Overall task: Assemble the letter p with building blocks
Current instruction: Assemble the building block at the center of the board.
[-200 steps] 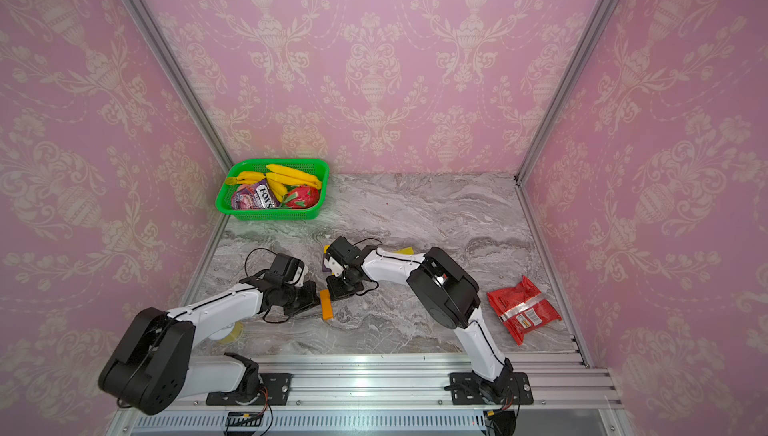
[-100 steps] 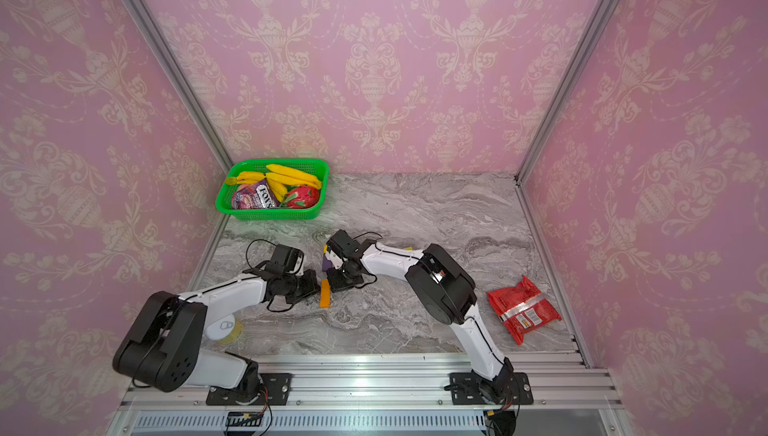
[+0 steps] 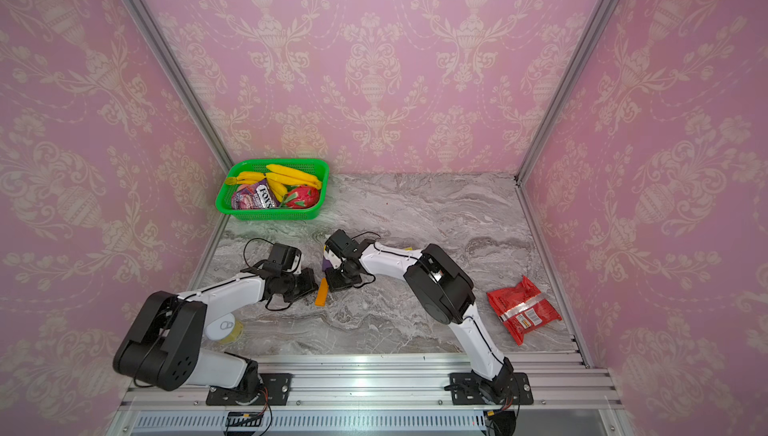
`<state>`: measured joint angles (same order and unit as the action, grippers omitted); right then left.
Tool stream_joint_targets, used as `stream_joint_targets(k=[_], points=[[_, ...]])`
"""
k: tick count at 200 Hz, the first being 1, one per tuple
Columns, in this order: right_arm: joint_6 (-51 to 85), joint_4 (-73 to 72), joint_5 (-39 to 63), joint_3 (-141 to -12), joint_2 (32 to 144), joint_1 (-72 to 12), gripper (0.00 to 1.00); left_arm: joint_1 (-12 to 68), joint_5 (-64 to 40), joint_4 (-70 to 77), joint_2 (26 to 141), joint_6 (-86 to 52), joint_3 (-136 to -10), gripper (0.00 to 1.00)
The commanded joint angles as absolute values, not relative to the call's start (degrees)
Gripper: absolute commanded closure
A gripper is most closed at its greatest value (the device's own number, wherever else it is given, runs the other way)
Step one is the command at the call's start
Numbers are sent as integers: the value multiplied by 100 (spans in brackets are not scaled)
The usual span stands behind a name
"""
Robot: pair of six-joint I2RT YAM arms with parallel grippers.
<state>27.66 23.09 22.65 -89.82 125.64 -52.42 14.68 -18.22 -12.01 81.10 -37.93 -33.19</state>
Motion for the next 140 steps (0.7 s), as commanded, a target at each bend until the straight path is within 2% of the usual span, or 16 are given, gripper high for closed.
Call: stream_joint_targets(k=[1,80,140], points=[[2915,2389,2123,-8657,12400,-5281,90,1422,-1713,-1695,7805,-3653,-3035,100],[3119,1921,2426,-8298,12339,-5354,90,1841,-1868,-1585,7583,-3882,-2729,100],[3166,1940,2330,-8308,12357,-5360,90,1850,-1798,-1486,7762,-3873,-2814,100]])
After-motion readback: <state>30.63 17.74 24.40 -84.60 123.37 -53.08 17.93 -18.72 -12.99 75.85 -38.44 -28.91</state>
